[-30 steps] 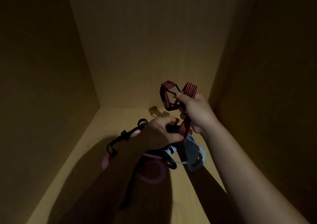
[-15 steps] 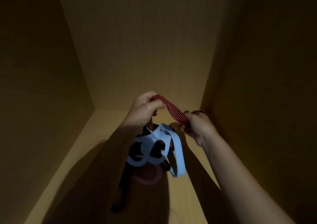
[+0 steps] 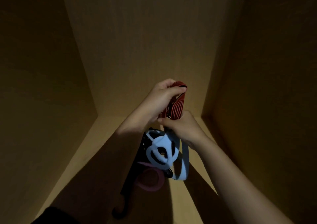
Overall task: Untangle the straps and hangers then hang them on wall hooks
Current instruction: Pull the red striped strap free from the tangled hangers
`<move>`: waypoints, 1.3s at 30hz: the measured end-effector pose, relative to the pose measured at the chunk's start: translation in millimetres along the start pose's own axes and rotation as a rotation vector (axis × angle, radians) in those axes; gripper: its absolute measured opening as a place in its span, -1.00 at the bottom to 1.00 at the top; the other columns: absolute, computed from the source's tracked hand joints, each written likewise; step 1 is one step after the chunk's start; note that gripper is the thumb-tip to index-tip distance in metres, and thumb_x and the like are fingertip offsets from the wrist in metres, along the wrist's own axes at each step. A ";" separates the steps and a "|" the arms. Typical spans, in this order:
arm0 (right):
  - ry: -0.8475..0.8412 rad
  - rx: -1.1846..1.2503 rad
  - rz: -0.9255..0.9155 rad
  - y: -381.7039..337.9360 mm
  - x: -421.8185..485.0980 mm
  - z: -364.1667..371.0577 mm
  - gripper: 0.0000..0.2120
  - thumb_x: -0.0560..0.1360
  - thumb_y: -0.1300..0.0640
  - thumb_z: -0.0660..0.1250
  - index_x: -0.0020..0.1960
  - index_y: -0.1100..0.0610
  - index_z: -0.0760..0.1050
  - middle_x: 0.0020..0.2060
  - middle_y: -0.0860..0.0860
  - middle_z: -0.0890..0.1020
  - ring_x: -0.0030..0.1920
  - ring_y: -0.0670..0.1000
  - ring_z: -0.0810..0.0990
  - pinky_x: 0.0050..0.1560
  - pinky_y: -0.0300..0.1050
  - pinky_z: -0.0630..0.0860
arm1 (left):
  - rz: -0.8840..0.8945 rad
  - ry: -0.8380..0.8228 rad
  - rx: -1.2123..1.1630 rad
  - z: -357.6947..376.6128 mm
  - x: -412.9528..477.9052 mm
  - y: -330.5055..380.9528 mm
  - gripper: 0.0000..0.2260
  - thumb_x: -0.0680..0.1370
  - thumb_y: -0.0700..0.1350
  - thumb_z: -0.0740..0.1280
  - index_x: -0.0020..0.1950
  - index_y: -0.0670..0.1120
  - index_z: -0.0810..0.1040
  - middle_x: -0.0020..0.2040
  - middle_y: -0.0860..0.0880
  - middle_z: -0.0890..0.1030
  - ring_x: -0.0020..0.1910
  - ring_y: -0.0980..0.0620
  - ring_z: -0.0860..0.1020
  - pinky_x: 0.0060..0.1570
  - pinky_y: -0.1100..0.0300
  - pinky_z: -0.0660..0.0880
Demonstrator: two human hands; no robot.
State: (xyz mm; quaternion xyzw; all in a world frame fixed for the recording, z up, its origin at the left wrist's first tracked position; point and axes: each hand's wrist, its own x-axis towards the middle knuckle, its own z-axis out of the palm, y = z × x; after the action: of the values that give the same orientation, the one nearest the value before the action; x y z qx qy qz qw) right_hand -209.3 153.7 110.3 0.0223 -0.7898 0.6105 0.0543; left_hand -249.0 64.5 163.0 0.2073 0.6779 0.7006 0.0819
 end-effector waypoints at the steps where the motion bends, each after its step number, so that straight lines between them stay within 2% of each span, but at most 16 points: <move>1: 0.054 -0.049 -0.015 0.1 1.9 2.0 -0.85 0.43 0.23 0.36 -0.18 0.33 0.49 -0.36 0.11 0.49 -0.34 0.03 0.47 -0.29 -0.09 0.39 | -0.002 0.025 -0.002 -0.2 0.3 -1.2 -0.93 0.49 -0.18 0.33 -0.18 -0.05 0.52 -0.23 -0.06 0.55 -0.10 -0.10 0.53 0.10 -0.08 0.48; 3: 0.114 -0.048 -0.009 -0.4 4.1 2.6 -0.78 0.46 0.21 0.32 -0.19 0.39 0.46 -0.35 0.15 0.49 -0.32 0.06 0.46 -0.28 -0.08 0.37 | 0.007 0.100 -0.011 -3.1 0.4 -5.9 -0.94 0.51 -0.16 0.31 -0.03 -0.08 0.52 -0.11 -0.06 0.57 -0.03 -0.03 0.55 0.05 0.08 0.49; 7: 0.192 0.198 0.064 -15.3 4.7 -10.5 -0.88 0.52 0.18 0.27 -0.15 0.16 0.56 -0.27 0.02 0.60 -0.30 -0.08 0.53 -0.43 -0.36 0.42 | 0.023 0.243 0.031 -14.7 -13.0 -34.1 -0.54 0.49 -0.06 0.34 0.37 -0.03 0.33 0.34 -0.02 0.40 0.32 0.05 0.38 0.22 0.15 0.34; 9: 0.242 0.303 0.056 -23.6 7.9 -20.1 -0.85 0.51 0.17 0.29 -0.24 0.08 0.52 -0.30 -0.03 0.60 -0.29 -0.11 0.55 -0.36 -0.30 0.41 | 0.014 0.261 0.067 -14.2 -22.5 -48.3 -0.48 0.49 -0.13 0.33 0.42 0.01 0.25 0.34 0.03 0.32 0.31 0.12 0.30 0.16 0.17 0.27; 11: 0.243 0.362 0.049 -31.9 9.0 -24.9 -0.80 0.50 0.18 0.29 -0.30 0.06 0.48 -0.43 -0.09 0.58 -0.43 -0.19 0.53 -0.36 -0.29 0.38 | -0.068 0.178 0.088 -12.6 -24.8 -59.1 -0.45 0.48 -0.25 0.32 0.43 -0.05 0.22 0.27 0.00 0.35 0.26 0.10 0.33 0.14 0.19 0.30; 13: 0.226 0.394 0.055 -36.4 10.5 -25.2 -0.79 0.50 0.18 0.29 -0.32 0.05 0.46 -0.57 -0.14 0.53 -0.54 -0.24 0.48 -0.38 -0.29 0.37 | -0.140 0.019 0.118 -8.7 -23.8 -63.4 -0.62 0.51 -0.26 0.30 0.31 -0.11 0.37 0.13 -0.05 0.49 0.16 0.02 0.46 0.15 0.16 0.39; 15: 0.222 0.423 0.068 -37.2 11.3 -23.6 -0.78 0.49 0.18 0.30 -0.33 0.05 0.45 -0.58 -0.12 0.49 -0.54 -0.20 0.46 -0.36 -0.26 0.35 | -0.156 -0.031 0.182 -4.3 -24.4 -61.7 -0.94 0.56 -0.19 0.25 -0.01 -0.11 0.50 -0.13 -0.03 0.55 -0.06 0.02 0.53 0.05 0.18 0.42; 17: 0.227 0.448 0.093 -32.9 11.9 -22.9 -0.78 0.50 0.18 0.28 -0.32 0.05 0.44 -0.56 -0.10 0.45 -0.55 -0.18 0.44 -0.39 -0.27 0.35 | -0.141 0.028 0.142 -5.5 -22.8 -58.3 -0.81 0.59 -0.15 0.17 -0.20 -0.10 0.46 -0.29 -0.02 0.49 -0.26 0.05 0.47 -0.15 0.27 0.42; 21: 0.236 0.434 0.143 -24.7 12.1 -22.9 -0.81 0.51 0.16 0.27 -0.29 0.06 0.43 -0.52 -0.07 0.41 -0.57 -0.18 0.40 -0.40 -0.25 0.30 | -0.027 0.131 0.162 -16.2 -22.2 -36.9 -0.82 0.59 -0.13 0.15 -0.11 0.06 0.50 -0.40 0.06 0.41 -0.41 0.15 0.42 -0.25 0.23 0.39; 23: 0.262 0.437 0.157 -24.9 13.5 -22.9 -0.84 0.50 0.14 0.29 -0.26 0.07 0.45 -0.51 -0.07 0.42 -0.50 -0.14 0.39 -0.39 -0.23 0.29 | 0.060 0.182 0.183 -21.6 -19.7 -21.8 -0.86 0.56 -0.15 0.23 -0.18 0.00 0.51 -0.46 0.12 0.41 -0.53 0.25 0.37 -0.41 0.35 0.36; 25: 0.294 0.494 0.166 -27.4 14.9 -24.6 -0.93 0.49 0.12 0.30 -0.17 0.09 0.47 -0.49 -0.07 0.42 -0.46 -0.12 0.38 -0.40 -0.23 0.30 | 0.150 0.217 0.242 -26.0 -15.9 -7.5 -0.88 0.50 -0.17 0.33 -0.25 -0.06 0.50 -0.42 0.09 0.43 -0.54 0.29 0.36 -0.48 0.44 0.33; 28: 0.340 0.517 0.164 -32.0 14.4 -28.9 -0.94 0.49 0.10 0.31 -0.11 0.09 0.47 -0.43 -0.06 0.44 -0.41 -0.11 0.40 -0.38 -0.23 0.32 | 0.196 0.245 0.266 -33.2 -13.8 5.3 -0.88 0.46 -0.19 0.36 -0.27 -0.03 0.53 -0.36 0.09 0.48 -0.47 0.31 0.41 -0.42 0.48 0.36; 31: 0.309 0.369 0.179 -32.7 8.2 -25.8 -0.93 0.48 0.09 0.32 -0.15 0.07 0.46 -0.37 -0.08 0.49 -0.39 -0.14 0.46 -0.38 -0.26 0.35 | 0.078 0.216 -0.002 -37.7 -13.3 6.8 -0.86 0.50 -0.20 0.29 -0.24 -0.03 0.50 -0.41 0.08 0.39 -0.50 0.19 0.33 -0.51 0.37 0.27; 34: 0.227 0.276 0.161 -26.0 1.7 -16.1 -0.92 0.48 0.06 0.32 -0.18 0.02 0.48 -0.28 -0.07 0.56 -0.29 -0.10 0.49 -0.31 -0.23 0.35 | -0.167 0.196 -0.229 -38.3 -9.1 -2.9 -0.86 0.55 -0.09 0.24 -0.22 -0.03 0.45 -0.51 0.11 0.29 -0.59 0.20 0.24 -0.62 0.39 0.16; 37: 0.094 0.268 0.185 -15.3 -2.5 -10.0 -0.83 0.47 -0.03 0.32 -0.11 0.08 0.54 -0.27 -0.08 0.60 -0.33 -0.18 0.57 -0.34 -0.30 0.44 | -0.456 0.194 -0.367 -40.7 -7.6 -13.5 -0.72 0.56 0.09 0.20 -0.25 -0.05 0.42 -0.61 0.10 0.28 -0.69 0.21 0.22 -0.72 0.40 0.13; 39: -0.033 0.244 0.231 -8.8 -2.1 -10.5 -0.69 0.45 -0.07 0.33 0.02 0.15 0.57 -0.20 -0.06 0.63 -0.25 -0.18 0.57 -0.26 -0.28 0.41 | -0.568 0.174 -0.506 -45.4 -7.0 -20.3 -0.63 0.56 0.16 0.14 -0.27 -0.08 0.40 -0.63 0.10 0.27 -0.73 0.20 0.21 -0.75 0.42 0.11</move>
State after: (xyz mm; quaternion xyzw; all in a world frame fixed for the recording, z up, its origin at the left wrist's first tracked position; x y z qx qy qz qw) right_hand -205.7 161.6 121.2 -0.0523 -0.7078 0.7037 -0.0325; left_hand -264.3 21.6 142.0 -0.0756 0.5183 0.8102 0.2631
